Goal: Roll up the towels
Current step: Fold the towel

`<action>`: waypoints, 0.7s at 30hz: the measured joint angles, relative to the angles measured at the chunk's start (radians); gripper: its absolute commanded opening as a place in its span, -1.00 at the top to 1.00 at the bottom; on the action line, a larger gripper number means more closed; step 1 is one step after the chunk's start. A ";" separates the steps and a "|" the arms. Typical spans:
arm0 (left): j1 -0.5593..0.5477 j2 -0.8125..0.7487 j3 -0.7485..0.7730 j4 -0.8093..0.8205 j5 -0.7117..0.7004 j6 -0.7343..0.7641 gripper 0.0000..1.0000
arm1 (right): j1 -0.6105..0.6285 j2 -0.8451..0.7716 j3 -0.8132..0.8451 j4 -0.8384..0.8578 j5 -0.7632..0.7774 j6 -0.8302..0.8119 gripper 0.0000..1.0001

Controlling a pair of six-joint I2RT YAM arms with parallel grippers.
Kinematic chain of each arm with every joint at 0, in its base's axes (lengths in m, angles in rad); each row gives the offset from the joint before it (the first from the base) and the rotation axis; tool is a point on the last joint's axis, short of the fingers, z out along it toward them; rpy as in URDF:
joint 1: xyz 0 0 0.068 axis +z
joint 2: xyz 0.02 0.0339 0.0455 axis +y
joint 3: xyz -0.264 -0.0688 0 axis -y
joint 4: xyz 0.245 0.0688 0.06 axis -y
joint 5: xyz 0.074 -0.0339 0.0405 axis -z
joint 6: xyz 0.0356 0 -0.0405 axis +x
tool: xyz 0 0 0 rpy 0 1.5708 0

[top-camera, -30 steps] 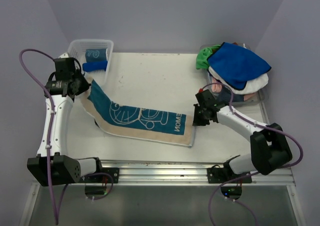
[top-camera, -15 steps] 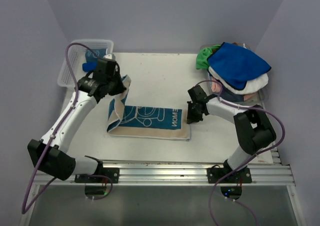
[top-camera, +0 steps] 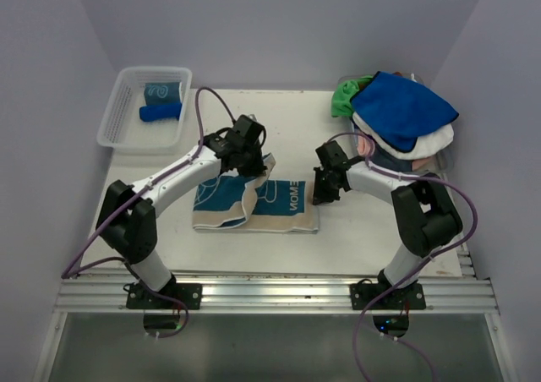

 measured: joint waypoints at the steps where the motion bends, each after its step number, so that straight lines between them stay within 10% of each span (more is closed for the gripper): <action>1: -0.006 0.015 0.000 0.009 0.005 -0.008 1.00 | 0.000 0.000 0.000 0.000 0.000 0.000 0.85; 8: -0.043 0.071 0.039 0.018 0.015 -0.052 1.00 | 0.005 -0.006 -0.001 -0.003 0.027 0.000 0.79; 11: -0.052 0.071 0.061 0.018 0.005 -0.058 1.00 | 0.008 -0.051 -0.036 0.005 0.063 -0.009 0.09; 15: -0.056 0.069 0.066 0.016 -0.010 -0.060 1.00 | 0.007 -0.141 -0.101 0.002 0.086 -0.013 -0.17; 21: -0.056 0.066 0.066 0.014 -0.019 -0.064 1.00 | 0.007 -0.180 -0.146 0.021 0.085 0.006 -0.09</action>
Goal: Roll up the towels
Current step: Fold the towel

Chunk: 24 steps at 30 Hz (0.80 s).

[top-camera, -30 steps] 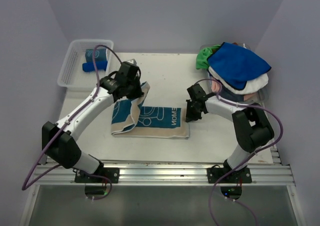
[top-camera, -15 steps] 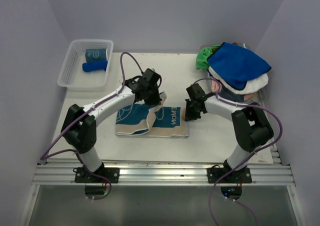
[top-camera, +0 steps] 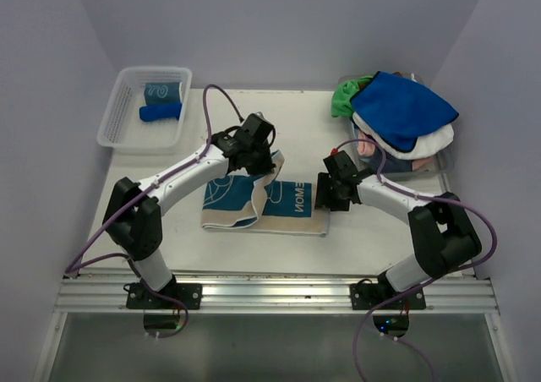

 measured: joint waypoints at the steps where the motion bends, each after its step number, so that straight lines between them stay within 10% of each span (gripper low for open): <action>1: 0.000 -0.001 0.000 0.000 -0.002 -0.002 1.00 | 0.000 0.002 -0.003 0.000 0.002 0.006 -0.07; 7: 0.000 -0.019 0.000 -0.003 -0.021 -0.011 1.00 | 0.000 0.002 -0.032 0.000 0.026 0.021 0.10; 13: 0.000 -0.024 0.000 -0.003 -0.024 -0.011 1.00 | -0.001 0.019 -0.042 0.046 -0.005 0.035 0.97; 24: -0.068 0.010 0.026 0.018 0.036 -0.020 1.00 | -0.005 0.060 -0.014 0.085 -0.039 0.051 1.00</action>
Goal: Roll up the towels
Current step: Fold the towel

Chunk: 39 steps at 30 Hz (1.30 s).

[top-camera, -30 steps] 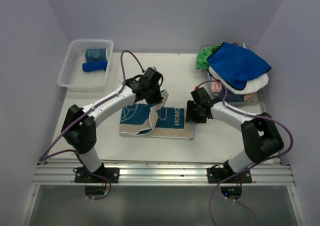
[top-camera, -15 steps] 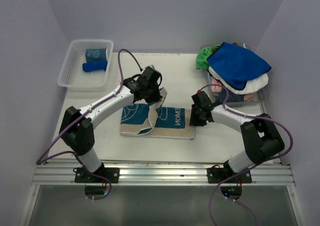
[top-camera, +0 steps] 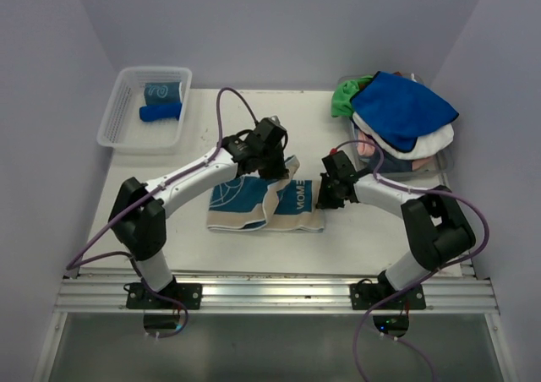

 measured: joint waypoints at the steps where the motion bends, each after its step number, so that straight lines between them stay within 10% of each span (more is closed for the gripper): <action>1: -0.005 0.009 0.006 0.004 0.009 -0.001 1.00 | 0.000 0.003 0.003 0.000 0.000 0.000 1.00; 39: -0.028 0.223 0.145 0.085 0.169 -0.079 1.00 | 0.001 0.022 0.023 0.000 0.002 0.000 1.00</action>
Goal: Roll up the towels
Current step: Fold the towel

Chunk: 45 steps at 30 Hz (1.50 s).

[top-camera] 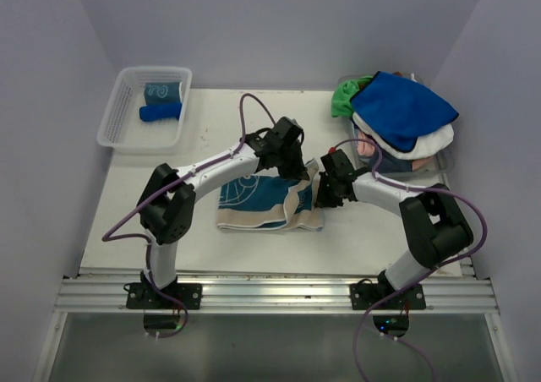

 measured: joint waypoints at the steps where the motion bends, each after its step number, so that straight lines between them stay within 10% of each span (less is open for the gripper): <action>1: 0.000 0.000 0.000 0.001 0.002 -0.001 1.00 | 0.000 0.000 0.000 0.000 0.000 0.000 1.00; 9: 0.000 0.021 0.000 0.002 0.023 -0.013 0.88 | 0.000 0.000 0.000 0.000 0.001 0.000 1.00; 15: 0.000 0.023 0.000 0.002 0.035 -0.010 -0.47 | 0.002 -0.010 0.000 -0.013 0.019 -0.001 0.54; 30: 0.134 -0.293 -0.224 0.013 0.007 0.037 -0.36 | -0.132 -0.339 -0.023 -0.261 0.184 -0.082 0.28; 45: 0.262 -0.348 -0.533 0.013 0.018 0.144 -0.28 | 0.022 -0.220 0.139 -0.243 0.064 -0.109 0.32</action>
